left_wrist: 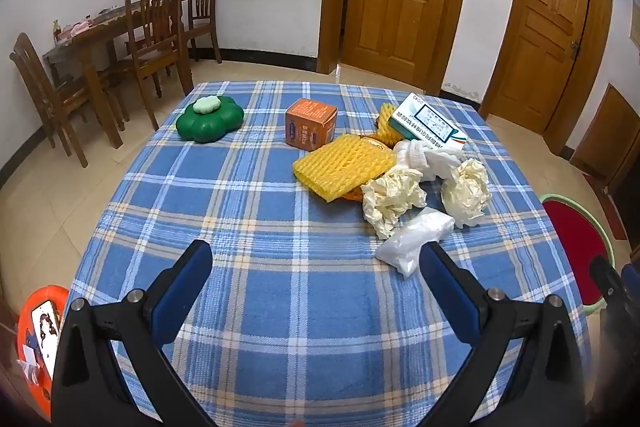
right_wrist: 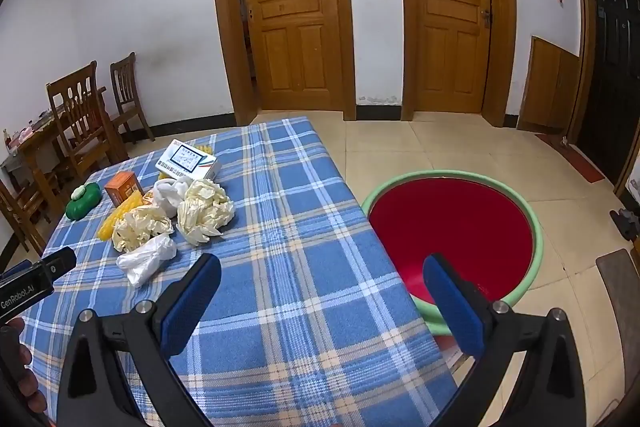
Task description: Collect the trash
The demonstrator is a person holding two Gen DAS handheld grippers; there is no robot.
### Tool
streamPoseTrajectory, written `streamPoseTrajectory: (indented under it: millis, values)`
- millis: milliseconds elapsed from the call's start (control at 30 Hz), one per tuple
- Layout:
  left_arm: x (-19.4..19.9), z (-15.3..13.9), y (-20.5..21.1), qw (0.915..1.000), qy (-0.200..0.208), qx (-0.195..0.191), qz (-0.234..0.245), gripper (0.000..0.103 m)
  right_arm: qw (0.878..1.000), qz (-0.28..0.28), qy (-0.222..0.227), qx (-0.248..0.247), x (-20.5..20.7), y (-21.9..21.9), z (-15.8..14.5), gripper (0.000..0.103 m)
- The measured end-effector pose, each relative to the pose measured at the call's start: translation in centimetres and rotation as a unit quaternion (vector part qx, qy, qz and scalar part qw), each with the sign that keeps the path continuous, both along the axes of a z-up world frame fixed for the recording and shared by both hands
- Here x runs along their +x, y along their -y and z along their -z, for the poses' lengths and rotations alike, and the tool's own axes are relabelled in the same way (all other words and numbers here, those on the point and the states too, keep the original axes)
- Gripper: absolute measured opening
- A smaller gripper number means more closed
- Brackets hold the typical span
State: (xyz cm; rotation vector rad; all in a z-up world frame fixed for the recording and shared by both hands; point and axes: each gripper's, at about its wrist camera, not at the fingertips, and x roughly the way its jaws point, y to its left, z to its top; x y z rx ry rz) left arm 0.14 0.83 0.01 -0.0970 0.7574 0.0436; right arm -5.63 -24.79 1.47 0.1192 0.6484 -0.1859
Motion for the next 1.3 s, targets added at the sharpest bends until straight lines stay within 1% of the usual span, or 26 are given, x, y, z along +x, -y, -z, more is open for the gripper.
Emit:
streamPoseTrajectory:
  millis: [1300]
  values:
    - [-0.06,-0.21,-0.25,1.0,-0.002,-0.001,-0.007,0.102,1.0,0.004,-0.005,0.001,0.01,-0.04,0.22,0.103]
